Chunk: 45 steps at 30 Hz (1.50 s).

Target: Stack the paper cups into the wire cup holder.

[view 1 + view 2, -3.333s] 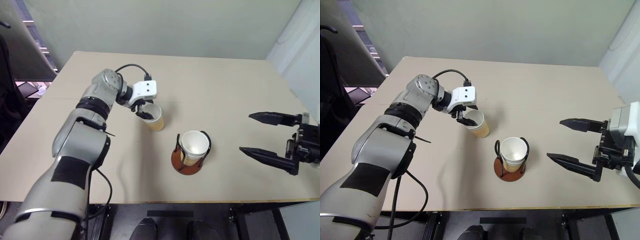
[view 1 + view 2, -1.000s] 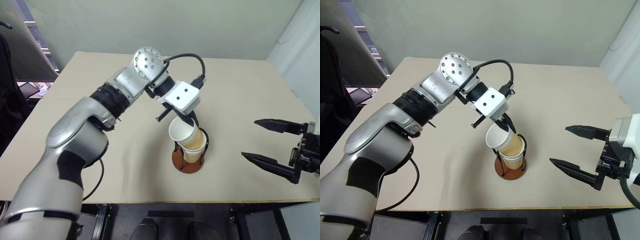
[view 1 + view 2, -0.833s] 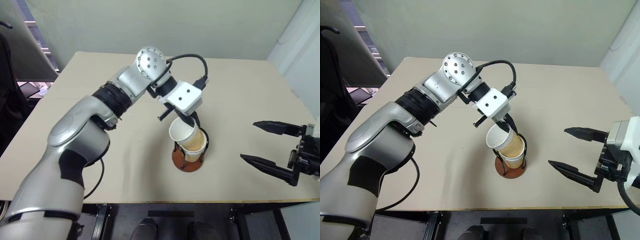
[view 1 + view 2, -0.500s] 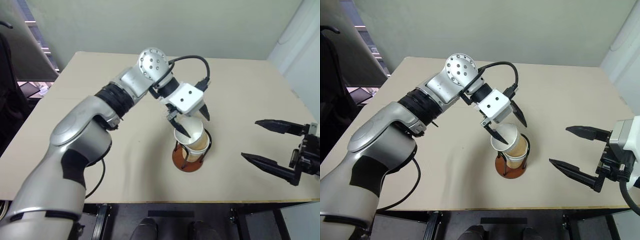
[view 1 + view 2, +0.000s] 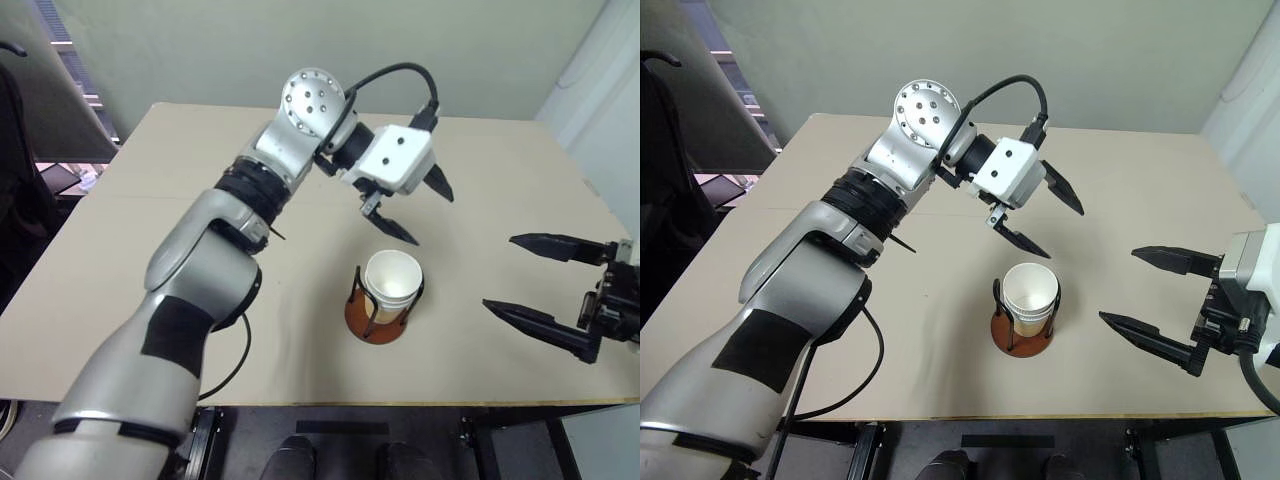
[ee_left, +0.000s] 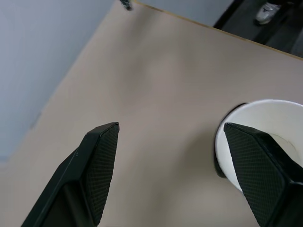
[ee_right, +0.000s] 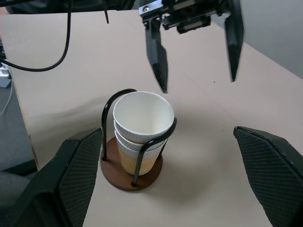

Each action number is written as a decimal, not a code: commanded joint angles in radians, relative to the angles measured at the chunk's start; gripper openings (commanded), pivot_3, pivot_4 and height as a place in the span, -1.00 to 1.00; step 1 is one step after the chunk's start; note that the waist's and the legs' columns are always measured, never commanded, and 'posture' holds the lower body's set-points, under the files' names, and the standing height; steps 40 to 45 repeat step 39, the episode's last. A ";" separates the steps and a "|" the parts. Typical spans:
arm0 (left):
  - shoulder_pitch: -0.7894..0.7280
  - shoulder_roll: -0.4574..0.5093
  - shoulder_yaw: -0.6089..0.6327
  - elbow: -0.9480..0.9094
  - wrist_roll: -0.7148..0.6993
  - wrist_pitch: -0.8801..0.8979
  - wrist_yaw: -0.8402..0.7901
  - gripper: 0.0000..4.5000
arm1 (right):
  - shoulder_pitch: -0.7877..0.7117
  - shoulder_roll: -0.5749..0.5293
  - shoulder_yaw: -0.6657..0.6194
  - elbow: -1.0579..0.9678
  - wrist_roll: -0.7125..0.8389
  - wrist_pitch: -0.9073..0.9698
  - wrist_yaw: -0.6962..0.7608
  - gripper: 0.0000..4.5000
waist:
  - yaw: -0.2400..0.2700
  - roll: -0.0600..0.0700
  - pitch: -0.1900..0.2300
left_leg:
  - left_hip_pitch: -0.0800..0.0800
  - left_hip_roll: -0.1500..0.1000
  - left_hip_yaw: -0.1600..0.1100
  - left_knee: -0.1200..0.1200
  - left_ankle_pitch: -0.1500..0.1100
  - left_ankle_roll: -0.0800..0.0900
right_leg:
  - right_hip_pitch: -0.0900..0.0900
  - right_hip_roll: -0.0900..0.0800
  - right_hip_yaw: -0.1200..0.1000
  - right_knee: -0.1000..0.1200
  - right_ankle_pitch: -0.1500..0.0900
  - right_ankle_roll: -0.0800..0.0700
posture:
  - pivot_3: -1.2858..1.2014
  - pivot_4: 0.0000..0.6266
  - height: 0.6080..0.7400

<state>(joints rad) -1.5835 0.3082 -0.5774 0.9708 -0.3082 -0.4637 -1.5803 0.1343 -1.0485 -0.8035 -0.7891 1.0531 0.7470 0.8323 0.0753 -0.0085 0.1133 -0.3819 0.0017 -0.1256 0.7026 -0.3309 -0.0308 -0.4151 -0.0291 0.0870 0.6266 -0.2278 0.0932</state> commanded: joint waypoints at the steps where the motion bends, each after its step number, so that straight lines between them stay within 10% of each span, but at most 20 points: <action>1: -0.043 0.040 0.128 0.001 0.000 0.058 -0.016 0.68 | -0.027 -0.022 0.013 0.026 -0.018 -0.031 0.030 1.00 | -0.001 0.000 0.000 | 0.000 0.000 0.001 0.000 0.000 0.000 | 0.000 0.000 0.000 0.000 0.000 0.000 | 0.03 -0.52 1.00; 8: 0.274 0.493 0.127 -0.343 -0.188 0.352 -0.034 0.68 | -0.052 -0.050 0.139 0.154 -0.133 -0.088 0.145 1.00 | -0.026 0.008 -0.005 | 0.002 0.001 0.002 -0.003 0.001 -0.001 | -0.004 0.005 0.002 0.002 0.000 0.000 | 0.03 -0.52 1.00; 16: 0.897 0.872 0.515 -0.720 -0.311 0.703 0.074 0.68 | -0.109 -0.112 0.237 0.381 -0.289 -0.156 0.276 1.00 | -0.018 0.007 -0.005 | 0.000 0.004 -0.006 -0.003 0.002 -0.003 | -0.008 0.005 0.000 0.001 -0.001 -0.003 | 0.03 -0.52 1.00; 27: 1.361 0.952 0.990 -0.933 -0.351 0.893 0.140 0.68 | -0.308 -0.190 0.339 0.571 -0.311 -0.224 0.517 1.00 | -0.028 0.005 -0.005 | 0.018 0.005 -0.003 -0.009 0.001 -0.007 | 0.000 0.005 0.002 0.018 -0.017 -0.032 | 0.03 -0.52 1.00; 45: 1.432 0.886 1.044 -1.021 -0.351 0.954 0.191 0.68 | -0.382 -0.176 0.407 0.580 -0.327 -0.212 0.536 1.00 | -0.029 0.005 -0.005 | 0.020 0.007 -0.004 -0.012 0.000 -0.009 | -0.001 0.006 0.001 0.020 -0.014 -0.028 | 0.03 -0.52 1.00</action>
